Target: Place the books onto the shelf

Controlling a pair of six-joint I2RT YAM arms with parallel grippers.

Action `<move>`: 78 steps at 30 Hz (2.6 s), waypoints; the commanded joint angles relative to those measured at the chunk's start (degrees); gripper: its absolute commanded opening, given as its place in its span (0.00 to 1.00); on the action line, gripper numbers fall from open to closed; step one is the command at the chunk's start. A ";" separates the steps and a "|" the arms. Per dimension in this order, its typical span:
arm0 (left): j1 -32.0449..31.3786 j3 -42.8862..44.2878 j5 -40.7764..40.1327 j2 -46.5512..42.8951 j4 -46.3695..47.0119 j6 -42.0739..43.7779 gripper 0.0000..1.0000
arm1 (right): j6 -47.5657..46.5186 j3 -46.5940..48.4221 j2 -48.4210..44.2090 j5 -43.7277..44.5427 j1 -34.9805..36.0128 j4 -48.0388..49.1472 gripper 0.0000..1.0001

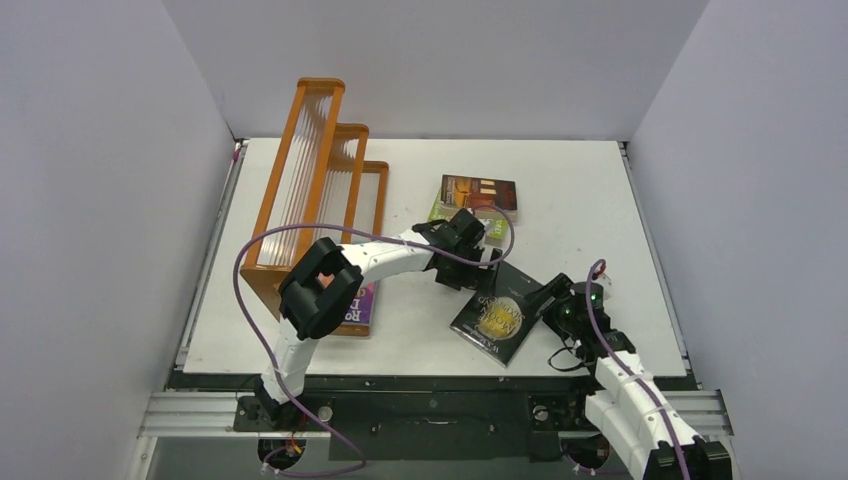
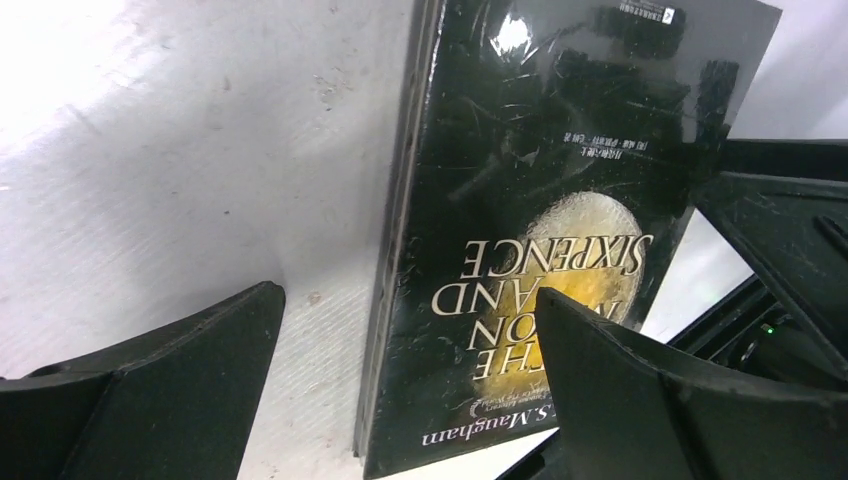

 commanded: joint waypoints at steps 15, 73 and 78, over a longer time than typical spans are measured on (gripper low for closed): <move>-0.33 -1.81 11.27 0.74 10.03 -5.94 0.96 | 13.17 -8.68 10.08 -23.01 1.19 36.92 0.67; 0.54 -12.84 13.25 -6.00 13.93 -6.49 0.97 | 11.81 -12.68 -12.50 -18.23 4.31 8.79 0.67; 0.20 -12.39 12.40 -5.99 13.26 -6.18 0.97 | 19.67 -15.00 -12.16 -21.89 4.40 21.49 0.66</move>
